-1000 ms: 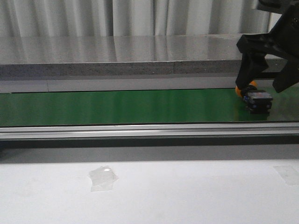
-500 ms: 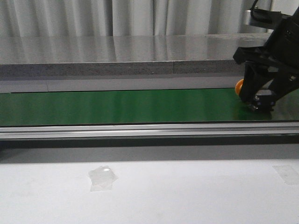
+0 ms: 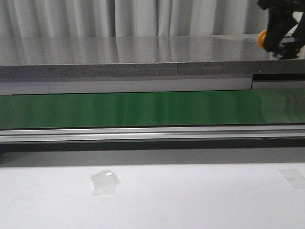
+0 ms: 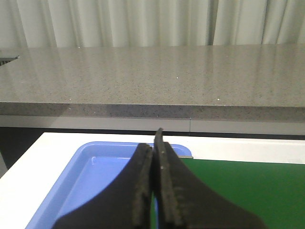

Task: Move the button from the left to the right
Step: 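Carry the button with the right gripper and lower it into the green tray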

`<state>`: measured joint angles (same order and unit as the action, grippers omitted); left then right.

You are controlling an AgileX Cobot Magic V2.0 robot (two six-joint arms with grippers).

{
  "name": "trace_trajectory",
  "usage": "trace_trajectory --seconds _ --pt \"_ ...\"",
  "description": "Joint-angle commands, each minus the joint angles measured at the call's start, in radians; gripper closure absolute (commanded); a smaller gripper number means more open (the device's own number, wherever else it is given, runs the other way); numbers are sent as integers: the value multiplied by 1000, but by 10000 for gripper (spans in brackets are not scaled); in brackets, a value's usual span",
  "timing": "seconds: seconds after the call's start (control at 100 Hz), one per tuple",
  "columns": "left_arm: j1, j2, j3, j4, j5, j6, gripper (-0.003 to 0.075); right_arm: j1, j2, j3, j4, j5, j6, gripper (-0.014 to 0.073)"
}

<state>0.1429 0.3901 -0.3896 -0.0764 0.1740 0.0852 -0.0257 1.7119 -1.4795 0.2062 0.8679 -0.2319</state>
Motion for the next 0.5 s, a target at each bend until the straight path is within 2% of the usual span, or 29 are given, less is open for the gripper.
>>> trace_trajectory --seconds 0.0,0.25,0.49 --pt "-6 6 -28 -9 -84 -2 740 -80 -51 -61 -14 -26 -9 522" --pt "-6 6 -28 -9 -84 -2 740 -308 -41 -66 -18 -50 -63 522" --pt "-6 6 -28 -9 -84 -2 740 -421 12 -66 -19 -105 -66 522"
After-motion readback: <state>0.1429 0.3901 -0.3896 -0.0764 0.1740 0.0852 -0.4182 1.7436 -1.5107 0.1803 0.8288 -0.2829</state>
